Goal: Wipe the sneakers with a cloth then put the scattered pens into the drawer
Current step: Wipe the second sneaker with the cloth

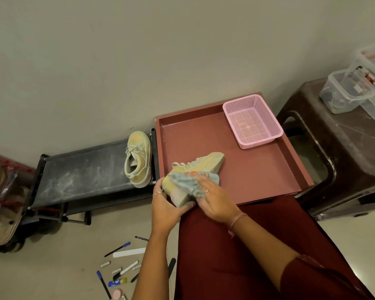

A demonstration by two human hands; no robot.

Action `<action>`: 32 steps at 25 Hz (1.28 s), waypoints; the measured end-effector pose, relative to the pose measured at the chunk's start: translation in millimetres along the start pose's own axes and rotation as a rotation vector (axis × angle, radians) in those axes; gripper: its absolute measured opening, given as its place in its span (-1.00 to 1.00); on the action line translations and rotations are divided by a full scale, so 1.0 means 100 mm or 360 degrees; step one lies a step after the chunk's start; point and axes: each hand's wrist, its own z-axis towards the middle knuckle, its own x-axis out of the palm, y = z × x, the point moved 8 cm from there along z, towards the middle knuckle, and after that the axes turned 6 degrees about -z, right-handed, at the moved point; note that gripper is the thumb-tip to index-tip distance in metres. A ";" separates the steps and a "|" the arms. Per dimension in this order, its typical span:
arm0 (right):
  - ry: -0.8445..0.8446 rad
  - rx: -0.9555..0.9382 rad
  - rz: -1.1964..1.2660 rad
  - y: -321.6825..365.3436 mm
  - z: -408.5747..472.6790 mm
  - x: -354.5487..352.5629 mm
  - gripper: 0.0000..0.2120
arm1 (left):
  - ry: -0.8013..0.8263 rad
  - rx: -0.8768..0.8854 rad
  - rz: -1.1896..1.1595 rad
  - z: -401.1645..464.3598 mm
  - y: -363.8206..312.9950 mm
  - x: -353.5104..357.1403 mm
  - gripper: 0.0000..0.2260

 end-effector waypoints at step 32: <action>-0.0199 0.1178 0.0320 -1.01 0.28 -0.19 -0.53 | 0.0138 0.0437 0.0597 -0.04 -0.03 -0.02 -0.27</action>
